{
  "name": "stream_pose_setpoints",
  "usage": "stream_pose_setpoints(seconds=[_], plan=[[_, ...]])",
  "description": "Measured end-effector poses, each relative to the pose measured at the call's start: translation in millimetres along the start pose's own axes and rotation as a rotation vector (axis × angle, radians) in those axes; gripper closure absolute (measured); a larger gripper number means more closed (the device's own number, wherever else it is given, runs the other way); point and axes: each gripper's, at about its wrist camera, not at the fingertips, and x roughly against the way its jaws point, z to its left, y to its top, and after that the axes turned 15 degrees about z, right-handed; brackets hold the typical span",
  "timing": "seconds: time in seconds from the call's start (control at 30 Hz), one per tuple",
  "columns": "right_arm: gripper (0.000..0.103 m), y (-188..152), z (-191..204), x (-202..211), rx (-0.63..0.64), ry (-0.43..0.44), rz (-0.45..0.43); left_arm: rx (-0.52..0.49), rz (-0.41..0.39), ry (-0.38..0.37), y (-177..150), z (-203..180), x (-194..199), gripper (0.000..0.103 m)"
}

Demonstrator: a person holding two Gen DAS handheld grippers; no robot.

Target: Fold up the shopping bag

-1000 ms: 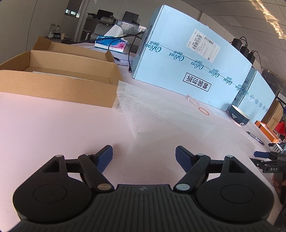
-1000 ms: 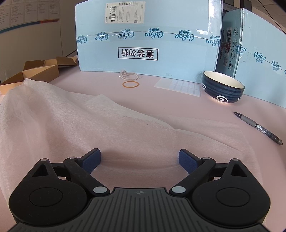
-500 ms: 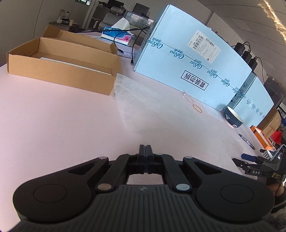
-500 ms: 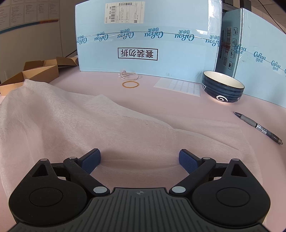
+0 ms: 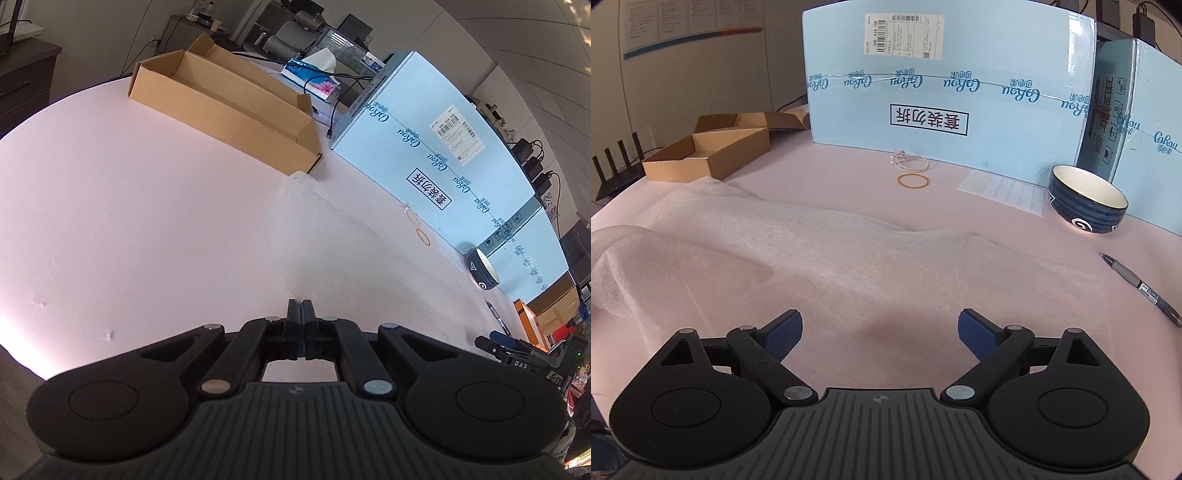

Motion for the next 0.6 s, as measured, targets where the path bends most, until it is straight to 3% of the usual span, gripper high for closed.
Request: stream_pose_setpoints(seconds=[0.13, 0.37, 0.5, 0.6], plan=[[0.012, -3, 8, 18, 0.055, 0.043, 0.021, 0.001, 0.002, 0.017, 9, 7, -7, 0.103], [0.012, -33, 13, 62, 0.064, -0.029, 0.008, -0.094, -0.010, 0.006, 32, -7, -20, 0.102], [0.015, -53, 12, 69, 0.082, -0.214, 0.003, -0.100, -0.019, -0.026, 32, -8, -22, 0.102], [0.028, -46, -23, 64, 0.020, -0.323, -0.037, -0.080, -0.016, -0.031, 29, -3, -24, 0.101]])
